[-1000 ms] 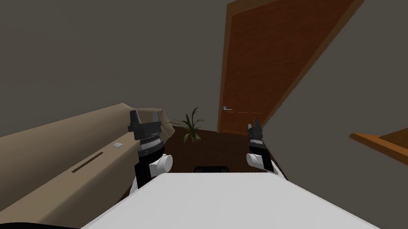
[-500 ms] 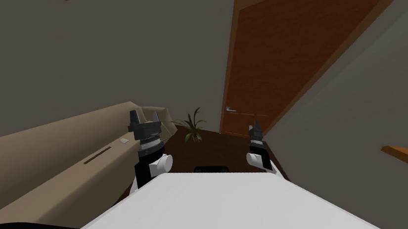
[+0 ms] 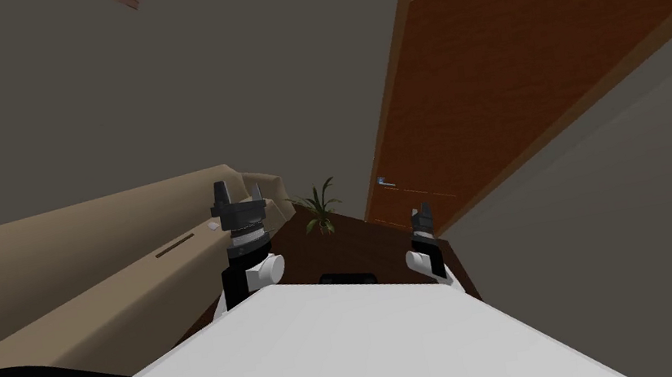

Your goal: Pull the door open

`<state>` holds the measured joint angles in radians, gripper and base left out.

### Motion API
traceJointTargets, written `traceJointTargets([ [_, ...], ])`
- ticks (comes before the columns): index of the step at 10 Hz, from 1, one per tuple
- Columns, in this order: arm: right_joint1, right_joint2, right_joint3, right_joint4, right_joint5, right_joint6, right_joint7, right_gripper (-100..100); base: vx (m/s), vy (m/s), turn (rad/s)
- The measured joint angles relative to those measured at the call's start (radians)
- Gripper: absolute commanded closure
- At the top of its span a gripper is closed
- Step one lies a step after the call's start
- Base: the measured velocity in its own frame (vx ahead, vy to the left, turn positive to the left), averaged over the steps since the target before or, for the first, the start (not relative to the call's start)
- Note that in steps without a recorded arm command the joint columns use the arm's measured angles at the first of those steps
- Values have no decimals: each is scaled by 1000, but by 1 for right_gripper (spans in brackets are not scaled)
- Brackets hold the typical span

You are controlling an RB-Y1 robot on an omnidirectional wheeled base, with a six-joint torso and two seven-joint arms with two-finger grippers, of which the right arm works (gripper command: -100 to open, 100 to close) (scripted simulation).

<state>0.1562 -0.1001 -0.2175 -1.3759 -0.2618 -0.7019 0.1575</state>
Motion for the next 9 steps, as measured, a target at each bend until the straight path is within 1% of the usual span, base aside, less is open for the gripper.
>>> traceJointTargets([
  [2,-17,0,-12,43,-10,-13,8,-100,44,-41,178],
  [3,-34,-3,-22,78,-20,-24,12,-100,37,-46,59],
  [4,-43,-6,-28,102,-25,-33,14,-100,54,-42,100],
  [5,-51,-6,-36,128,-32,-38,18,-100,62,-59,196],
  [6,-70,-9,-48,163,-42,-45,24,-100,75,-70,239],
  [7,-84,-7,-60,189,-52,-50,33,-100,59,-54,73],
  [8,-92,-7,-66,210,-57,-54,38,-100,48,-48,111],
  [9,-102,-8,-73,239,-63,-62,42,-100,55,-63,201],
])
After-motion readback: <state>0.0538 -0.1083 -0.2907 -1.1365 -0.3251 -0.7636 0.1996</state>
